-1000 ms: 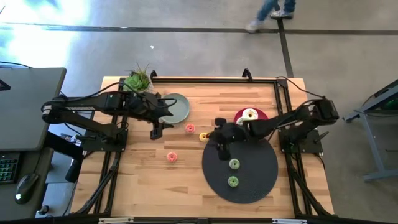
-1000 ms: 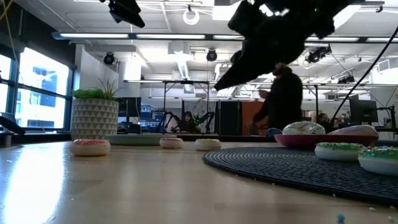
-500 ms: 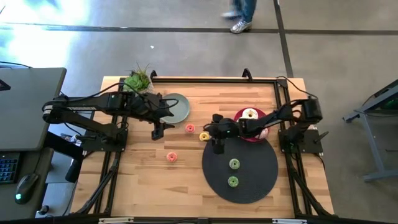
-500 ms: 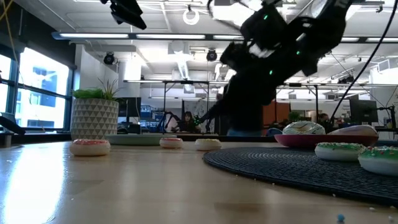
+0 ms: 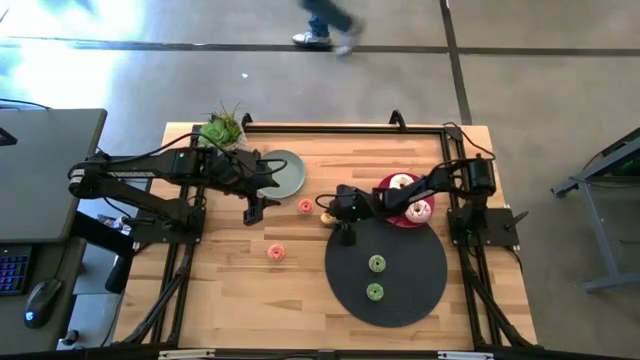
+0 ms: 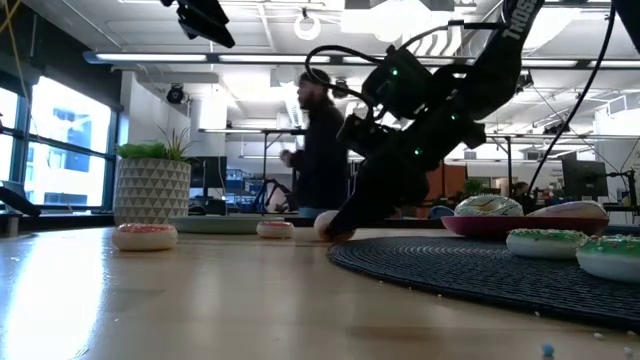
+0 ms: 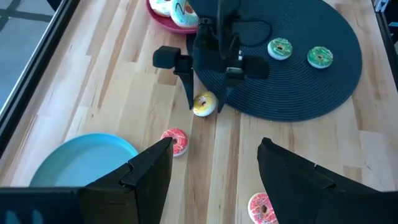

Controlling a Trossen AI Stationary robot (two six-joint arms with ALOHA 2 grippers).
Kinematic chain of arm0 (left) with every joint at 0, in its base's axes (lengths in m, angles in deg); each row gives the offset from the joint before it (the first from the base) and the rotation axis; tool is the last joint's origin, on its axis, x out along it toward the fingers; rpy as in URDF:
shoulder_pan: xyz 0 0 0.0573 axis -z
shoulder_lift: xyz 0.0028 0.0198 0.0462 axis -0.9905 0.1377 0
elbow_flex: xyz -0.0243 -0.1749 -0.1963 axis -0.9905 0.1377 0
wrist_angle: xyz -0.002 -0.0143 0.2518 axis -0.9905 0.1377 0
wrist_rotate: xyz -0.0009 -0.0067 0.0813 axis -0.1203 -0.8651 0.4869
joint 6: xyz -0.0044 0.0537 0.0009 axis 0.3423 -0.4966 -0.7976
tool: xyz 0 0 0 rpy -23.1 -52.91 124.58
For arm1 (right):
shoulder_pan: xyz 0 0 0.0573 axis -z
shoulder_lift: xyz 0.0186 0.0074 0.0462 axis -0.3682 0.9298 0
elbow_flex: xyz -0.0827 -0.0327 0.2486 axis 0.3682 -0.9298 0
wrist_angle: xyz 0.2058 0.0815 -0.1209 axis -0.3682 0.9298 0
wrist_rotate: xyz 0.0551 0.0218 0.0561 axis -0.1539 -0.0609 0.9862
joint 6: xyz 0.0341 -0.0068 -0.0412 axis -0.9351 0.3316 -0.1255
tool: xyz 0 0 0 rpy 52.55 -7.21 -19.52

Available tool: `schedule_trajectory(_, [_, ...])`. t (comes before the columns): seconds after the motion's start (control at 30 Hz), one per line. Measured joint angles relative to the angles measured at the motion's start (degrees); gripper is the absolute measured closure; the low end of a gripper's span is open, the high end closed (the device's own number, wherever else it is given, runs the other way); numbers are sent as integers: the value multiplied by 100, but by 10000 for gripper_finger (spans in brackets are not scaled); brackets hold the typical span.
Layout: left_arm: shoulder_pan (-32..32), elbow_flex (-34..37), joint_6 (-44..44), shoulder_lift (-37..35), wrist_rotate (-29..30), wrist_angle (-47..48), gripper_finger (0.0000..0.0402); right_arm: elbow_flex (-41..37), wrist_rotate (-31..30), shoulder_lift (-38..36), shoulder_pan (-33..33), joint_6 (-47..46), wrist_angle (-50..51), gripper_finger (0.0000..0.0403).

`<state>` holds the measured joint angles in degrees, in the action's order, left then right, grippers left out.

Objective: Pick & Place donuts
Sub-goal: Put the small yellow donut on the gray plate

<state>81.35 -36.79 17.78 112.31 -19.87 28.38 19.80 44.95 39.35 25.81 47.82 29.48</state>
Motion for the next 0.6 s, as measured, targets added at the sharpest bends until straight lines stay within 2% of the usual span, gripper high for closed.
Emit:
schedule_trajectory(0.17, [0,0,-23,0,-1,-4,174,-4,-341,2,-3,0,71,169])
schedule_trajectory(0.47, [0,0,-17,0,-3,0,174,-7,25,2,-2,-2,-8,169])
schedule_trajectory(0.6, [0,0,-15,0,-3,-9,174,-9,-97,2,-11,3,-521,169])
